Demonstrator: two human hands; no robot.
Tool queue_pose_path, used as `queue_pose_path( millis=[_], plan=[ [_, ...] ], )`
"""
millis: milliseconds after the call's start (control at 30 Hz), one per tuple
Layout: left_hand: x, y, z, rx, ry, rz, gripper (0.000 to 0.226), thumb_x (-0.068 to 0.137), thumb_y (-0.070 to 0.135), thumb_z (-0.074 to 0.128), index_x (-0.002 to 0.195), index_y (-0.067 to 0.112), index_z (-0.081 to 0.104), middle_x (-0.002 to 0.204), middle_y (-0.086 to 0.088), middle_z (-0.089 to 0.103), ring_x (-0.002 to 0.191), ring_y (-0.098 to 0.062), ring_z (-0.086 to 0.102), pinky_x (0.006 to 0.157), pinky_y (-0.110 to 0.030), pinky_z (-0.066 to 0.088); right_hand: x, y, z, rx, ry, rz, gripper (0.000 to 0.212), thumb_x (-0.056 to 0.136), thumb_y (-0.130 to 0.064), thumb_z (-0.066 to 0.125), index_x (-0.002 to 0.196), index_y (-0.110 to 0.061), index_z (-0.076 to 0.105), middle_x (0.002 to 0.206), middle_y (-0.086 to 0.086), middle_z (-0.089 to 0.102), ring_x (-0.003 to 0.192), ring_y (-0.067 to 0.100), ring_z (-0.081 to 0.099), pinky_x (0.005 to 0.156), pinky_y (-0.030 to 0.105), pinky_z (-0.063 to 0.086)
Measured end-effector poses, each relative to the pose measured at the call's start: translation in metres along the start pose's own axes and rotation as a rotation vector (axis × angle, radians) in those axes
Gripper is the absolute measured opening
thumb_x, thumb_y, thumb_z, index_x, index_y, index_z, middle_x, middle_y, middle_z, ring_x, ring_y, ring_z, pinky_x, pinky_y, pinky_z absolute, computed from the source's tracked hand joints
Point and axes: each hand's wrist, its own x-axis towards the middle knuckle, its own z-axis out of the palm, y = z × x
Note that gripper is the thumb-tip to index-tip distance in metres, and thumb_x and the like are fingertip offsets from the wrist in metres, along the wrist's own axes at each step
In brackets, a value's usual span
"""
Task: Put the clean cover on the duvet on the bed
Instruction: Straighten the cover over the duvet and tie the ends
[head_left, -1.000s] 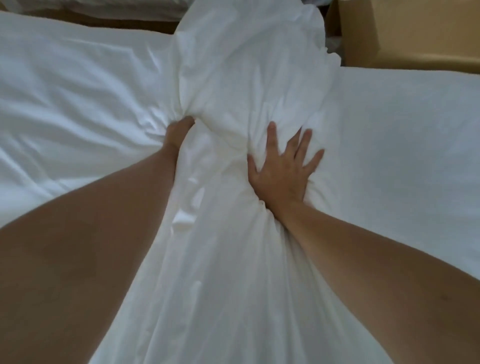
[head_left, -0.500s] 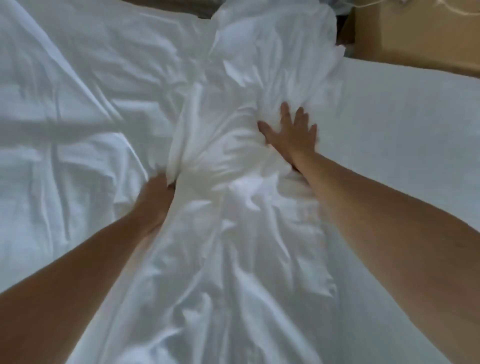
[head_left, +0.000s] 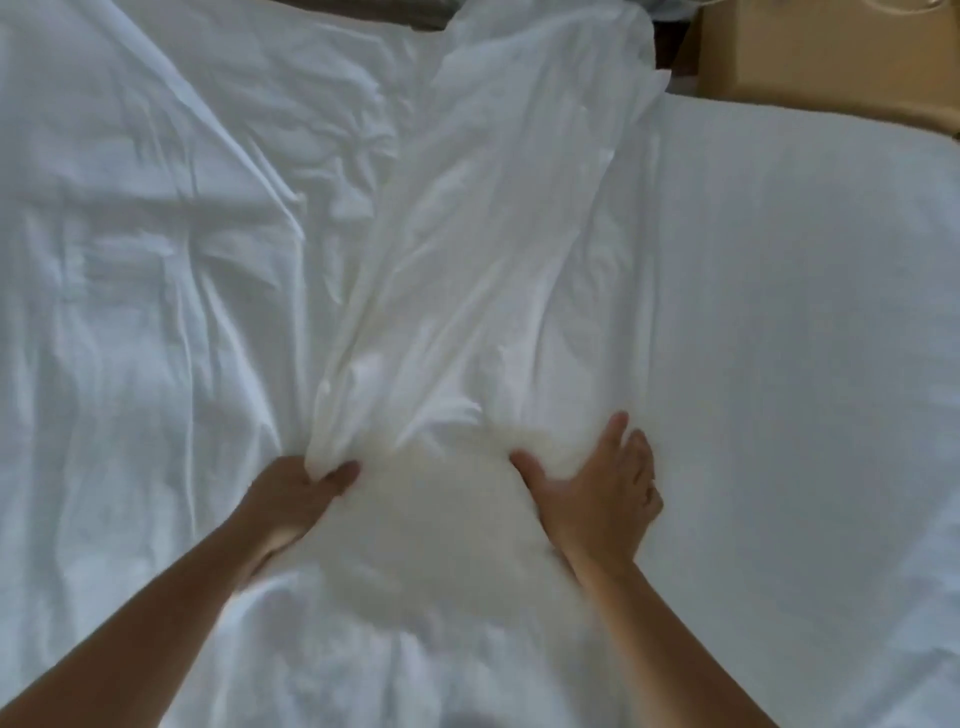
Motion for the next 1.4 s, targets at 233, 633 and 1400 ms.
queue_pose_path(
  millis=[233, 633, 1400],
  plan=[
    [0.031, -0.009, 0.016, 0.029, 0.272, 0.132, 0.069, 0.096, 0.061, 0.053, 0.121, -0.001, 0.067, 0.118, -0.023, 0.069, 0.115, -0.042, 0.062, 0.097, -0.041, 0.047, -0.003, 0.026, -0.002, 0.415, -0.057, 0.208, 0.063, 0.094, -0.059, 0.058, 0.105, 0.002, 0.067, 0.107, 0.025, 0.069, 0.105, 0.041, 0.065, 0.086, 0.038, 0.048],
    [-0.121, -0.183, 0.009, -0.039, -0.350, 0.053, 0.065, 0.069, 0.042, 0.093, 0.115, 0.003, 0.070, 0.092, -0.009, 0.075, 0.082, -0.023, 0.072, 0.071, -0.028, 0.055, -0.277, 0.142, 0.021, 0.593, -0.352, 0.393, 0.072, 0.082, -0.058, 0.074, 0.127, -0.003, 0.065, 0.097, 0.003, 0.072, 0.084, 0.019, 0.065, 0.079, 0.028, 0.050],
    [-0.284, -0.395, 0.036, -0.352, -0.554, -0.026, 0.045, 0.065, -0.001, 0.087, 0.107, 0.001, 0.075, 0.110, -0.027, 0.073, 0.098, -0.041, 0.073, 0.077, -0.047, 0.062, -0.516, 0.273, 0.072, 0.988, -0.605, 0.410, 0.080, 0.049, -0.050, 0.096, 0.115, -0.011, 0.072, 0.103, 0.007, 0.078, 0.096, 0.027, 0.075, 0.074, 0.037, 0.060]
  ],
)
